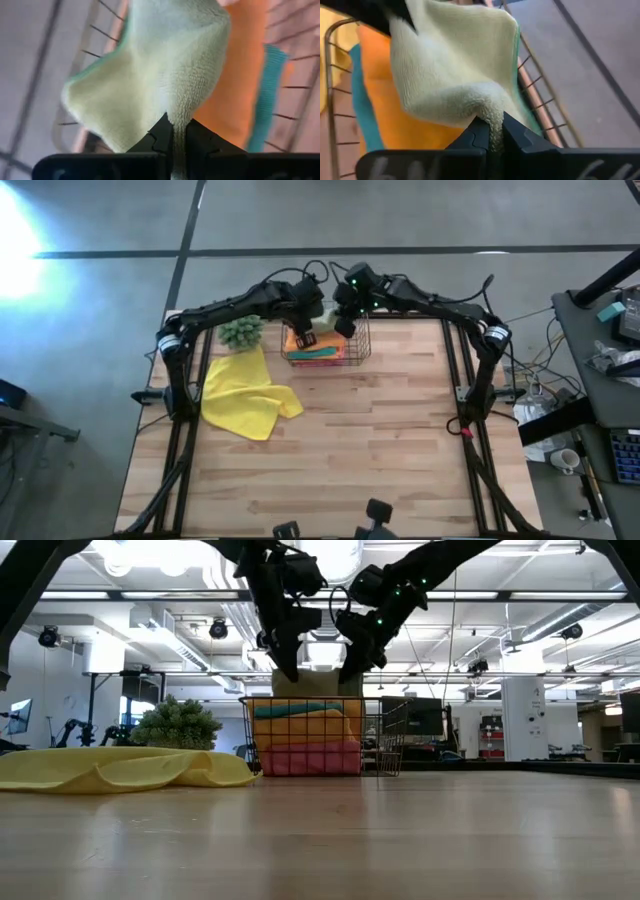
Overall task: Fold microfiber towels
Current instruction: Put the folded light green microfiber towel into the wire basket
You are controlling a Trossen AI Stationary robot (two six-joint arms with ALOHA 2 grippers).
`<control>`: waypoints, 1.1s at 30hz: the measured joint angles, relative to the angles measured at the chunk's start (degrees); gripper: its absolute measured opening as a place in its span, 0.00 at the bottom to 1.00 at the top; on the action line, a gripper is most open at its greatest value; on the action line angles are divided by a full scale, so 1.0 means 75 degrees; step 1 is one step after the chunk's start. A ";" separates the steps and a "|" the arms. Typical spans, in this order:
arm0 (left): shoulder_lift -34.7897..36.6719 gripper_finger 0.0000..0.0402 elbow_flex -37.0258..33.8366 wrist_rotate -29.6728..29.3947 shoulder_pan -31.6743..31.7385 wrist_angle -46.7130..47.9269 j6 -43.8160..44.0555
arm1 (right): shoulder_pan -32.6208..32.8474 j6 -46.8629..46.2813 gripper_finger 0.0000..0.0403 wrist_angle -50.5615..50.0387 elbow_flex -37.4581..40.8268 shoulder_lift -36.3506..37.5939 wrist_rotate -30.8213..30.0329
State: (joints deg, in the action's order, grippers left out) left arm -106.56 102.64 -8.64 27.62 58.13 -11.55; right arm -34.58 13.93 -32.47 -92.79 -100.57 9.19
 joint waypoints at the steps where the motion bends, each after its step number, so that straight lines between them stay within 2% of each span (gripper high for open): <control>1: 0.0000 0.03 -0.0059 0.0130 -0.0005 0.0034 0.0104 | 0.0062 -0.0054 0.03 -0.0039 0.0038 0.0000 0.0024; 8: 0.0012 0.03 -0.0659 0.0188 -0.0007 0.0533 0.0294 | 0.0460 -0.0369 0.03 -0.0554 0.0142 -0.0006 0.0271; 15: 0.0012 0.03 -0.1138 0.0233 -0.0060 0.0387 0.0294 | 0.0745 -0.0524 0.03 -0.0881 0.0272 -0.0009 0.0270; 21: 0.0020 0.04 -0.1160 0.0202 -0.0106 0.0456 0.0294 | 0.0777 -0.0490 0.12 -0.1105 0.0282 -0.0009 0.0231; 28: 0.0151 0.19 -0.1099 0.0183 -0.0129 0.0472 0.0362 | 0.0774 -0.0494 0.30 -0.1402 0.0243 0.0136 0.0209; 33: 0.0413 0.32 -0.0936 0.0186 -0.0129 0.0472 0.0415 | 0.0760 -0.0444 0.38 -0.1954 -0.0073 0.0402 0.0215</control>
State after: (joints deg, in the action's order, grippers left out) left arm -103.46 95.62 -7.25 26.65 61.67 -8.44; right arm -28.88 10.59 -47.13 -93.34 -97.56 10.81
